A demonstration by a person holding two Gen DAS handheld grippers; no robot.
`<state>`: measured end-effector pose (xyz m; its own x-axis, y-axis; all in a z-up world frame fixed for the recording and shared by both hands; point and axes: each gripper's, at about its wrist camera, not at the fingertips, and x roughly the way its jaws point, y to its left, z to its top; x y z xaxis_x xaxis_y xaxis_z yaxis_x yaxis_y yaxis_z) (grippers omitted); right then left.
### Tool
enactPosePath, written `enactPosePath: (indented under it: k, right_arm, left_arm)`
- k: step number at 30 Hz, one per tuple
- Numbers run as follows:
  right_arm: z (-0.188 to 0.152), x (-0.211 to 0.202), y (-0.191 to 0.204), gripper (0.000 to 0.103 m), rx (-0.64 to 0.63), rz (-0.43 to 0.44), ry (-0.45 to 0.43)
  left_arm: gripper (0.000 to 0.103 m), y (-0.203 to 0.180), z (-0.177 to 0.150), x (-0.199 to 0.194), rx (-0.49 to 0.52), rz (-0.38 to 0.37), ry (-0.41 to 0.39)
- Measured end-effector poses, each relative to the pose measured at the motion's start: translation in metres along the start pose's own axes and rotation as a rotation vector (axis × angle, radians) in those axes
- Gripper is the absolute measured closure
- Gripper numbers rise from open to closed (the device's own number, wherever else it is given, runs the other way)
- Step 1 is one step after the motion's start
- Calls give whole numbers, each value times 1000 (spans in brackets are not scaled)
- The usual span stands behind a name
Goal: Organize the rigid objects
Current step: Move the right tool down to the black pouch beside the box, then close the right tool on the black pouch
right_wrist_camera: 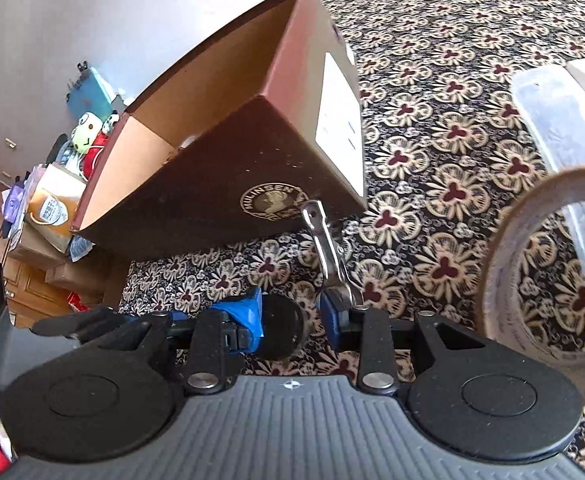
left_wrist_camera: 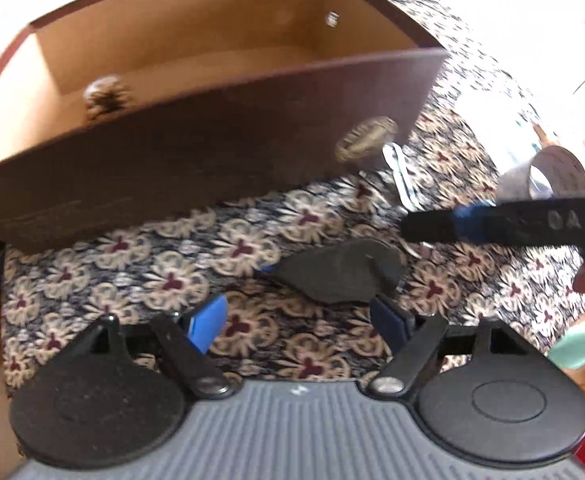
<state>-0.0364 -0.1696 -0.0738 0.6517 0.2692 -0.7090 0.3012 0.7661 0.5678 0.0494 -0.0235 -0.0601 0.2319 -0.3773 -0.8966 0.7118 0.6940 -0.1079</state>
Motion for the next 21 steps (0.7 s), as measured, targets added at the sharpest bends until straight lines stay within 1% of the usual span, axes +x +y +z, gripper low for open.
enactPosePath:
  k: [6, 10, 13, 16, 21]
  right_arm:
    - [5, 13, 1, 88, 31, 56, 31]
    - [5, 14, 6, 86, 21, 60, 35]
    - [9, 15, 14, 86, -15, 79, 28]
    - [14, 23, 22, 86, -56, 58, 15]
    - [11, 36, 22, 86, -54, 44, 58]
  left_arm:
    - [23, -6, -3, 6, 15, -40, 22]
    - [23, -2, -6, 6, -5, -63, 18]
    - [23, 3, -8, 5, -29, -86, 15]
    - [23, 6, -10, 4, -47, -106, 16]
    - [23, 1, -9, 3, -40, -119, 10]
